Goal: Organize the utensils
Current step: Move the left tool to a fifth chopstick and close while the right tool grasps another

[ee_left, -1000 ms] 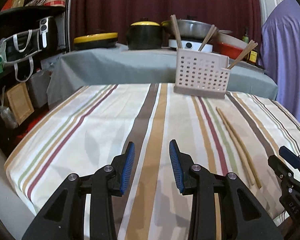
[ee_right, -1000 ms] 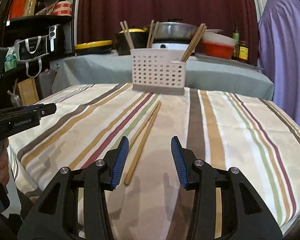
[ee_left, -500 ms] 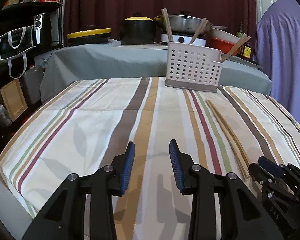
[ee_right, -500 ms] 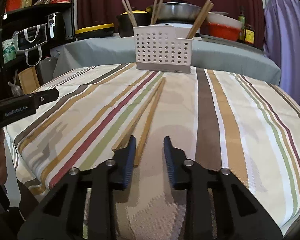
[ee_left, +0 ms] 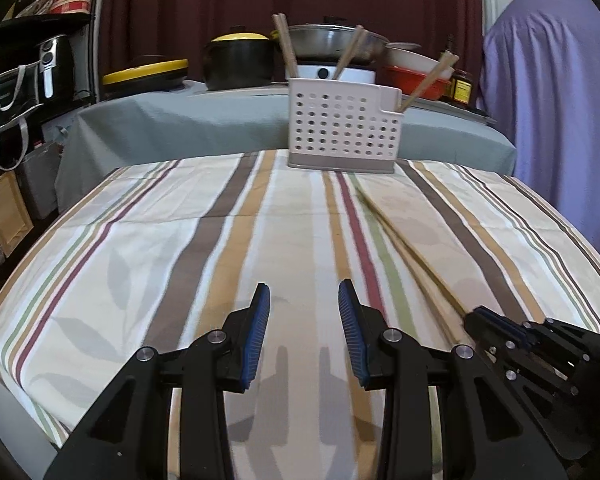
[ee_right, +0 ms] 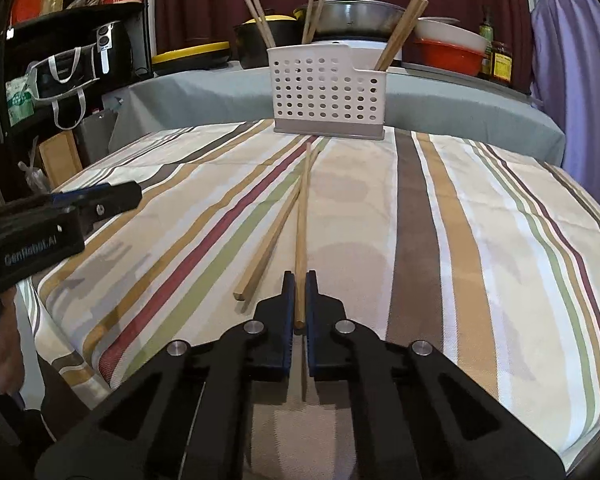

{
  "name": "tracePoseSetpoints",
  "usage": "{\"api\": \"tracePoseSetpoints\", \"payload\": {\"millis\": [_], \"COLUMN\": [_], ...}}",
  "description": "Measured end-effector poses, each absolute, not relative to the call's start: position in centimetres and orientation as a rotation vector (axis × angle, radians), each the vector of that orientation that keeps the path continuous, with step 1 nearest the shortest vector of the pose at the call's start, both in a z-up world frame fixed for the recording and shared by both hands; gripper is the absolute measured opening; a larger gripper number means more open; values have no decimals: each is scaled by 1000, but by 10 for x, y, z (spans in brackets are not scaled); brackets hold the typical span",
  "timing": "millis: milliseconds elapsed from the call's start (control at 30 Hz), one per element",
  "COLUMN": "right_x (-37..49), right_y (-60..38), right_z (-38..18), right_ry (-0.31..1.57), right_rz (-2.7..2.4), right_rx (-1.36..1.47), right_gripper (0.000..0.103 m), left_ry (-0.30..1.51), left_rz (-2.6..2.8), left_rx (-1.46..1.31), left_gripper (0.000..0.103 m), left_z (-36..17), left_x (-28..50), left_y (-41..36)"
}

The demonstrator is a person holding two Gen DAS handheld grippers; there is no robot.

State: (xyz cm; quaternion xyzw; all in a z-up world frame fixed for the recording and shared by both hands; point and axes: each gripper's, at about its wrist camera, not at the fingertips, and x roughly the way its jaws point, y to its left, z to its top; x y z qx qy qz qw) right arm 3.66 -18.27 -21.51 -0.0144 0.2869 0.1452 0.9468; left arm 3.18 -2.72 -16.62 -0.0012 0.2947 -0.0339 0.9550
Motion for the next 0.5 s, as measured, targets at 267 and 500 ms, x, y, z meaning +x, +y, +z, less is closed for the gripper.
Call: {"api": "tracePoseSetpoints", "payload": {"millis": [267,500], "right_x": [34,29], "right_y": [-208,-232], "right_z": [-208,-202], "right_ry": [549,500], "right_rz": [248,225], "right_rx": [14,39], "right_gripper": [6,6], "left_ry": [598,631], "left_rz": [-159,-197], "left_rx": [32,72], "left_gripper": [36,36], "left_z": [-169,-182], "left_x": [31,36], "left_y": [-64,-94]}}
